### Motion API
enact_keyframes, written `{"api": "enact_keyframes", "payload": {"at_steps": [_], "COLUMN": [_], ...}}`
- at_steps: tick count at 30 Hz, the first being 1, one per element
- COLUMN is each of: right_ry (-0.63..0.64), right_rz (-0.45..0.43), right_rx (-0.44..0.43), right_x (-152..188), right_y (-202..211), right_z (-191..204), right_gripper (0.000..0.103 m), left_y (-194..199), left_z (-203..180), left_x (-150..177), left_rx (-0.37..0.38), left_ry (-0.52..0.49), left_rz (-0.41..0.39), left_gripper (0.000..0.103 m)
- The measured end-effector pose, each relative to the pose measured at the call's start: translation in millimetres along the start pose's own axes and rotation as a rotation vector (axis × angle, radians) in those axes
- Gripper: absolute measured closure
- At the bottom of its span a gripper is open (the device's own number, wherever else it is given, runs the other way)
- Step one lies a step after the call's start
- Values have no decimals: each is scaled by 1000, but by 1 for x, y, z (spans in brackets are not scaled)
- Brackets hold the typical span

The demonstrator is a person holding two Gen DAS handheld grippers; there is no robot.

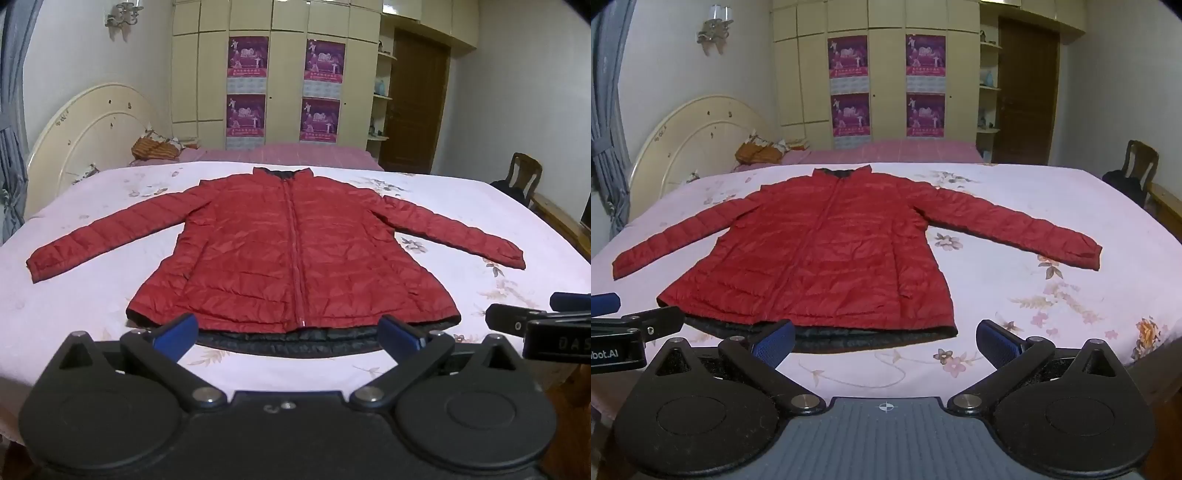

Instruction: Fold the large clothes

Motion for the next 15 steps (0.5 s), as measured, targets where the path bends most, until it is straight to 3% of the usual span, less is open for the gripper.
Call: {"api": "enact_keyframes", "payload": {"at_steps": [15], "right_ry": [17], "right_rz": [-3], "right_rx": [6], "right_x": [0], "right_y": [-4], "right_z": [4], "right_gripper": [0], "left_y": [2], "left_z": [4], "left_x": [-2], "left_rx": [1], "left_ry": [9], "left_rz": [-16], "left_gripper": [0]}}
Point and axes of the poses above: each gripper's, at about its wrist camera, not at the fingertips, and y roughly against the way its jaws point, z to its left, x to its underside, the point moved 3 cm from there along -y, roughly the way its jaws point, and after that the axes turned 2 degrees about -x, right-handed, at the moved point
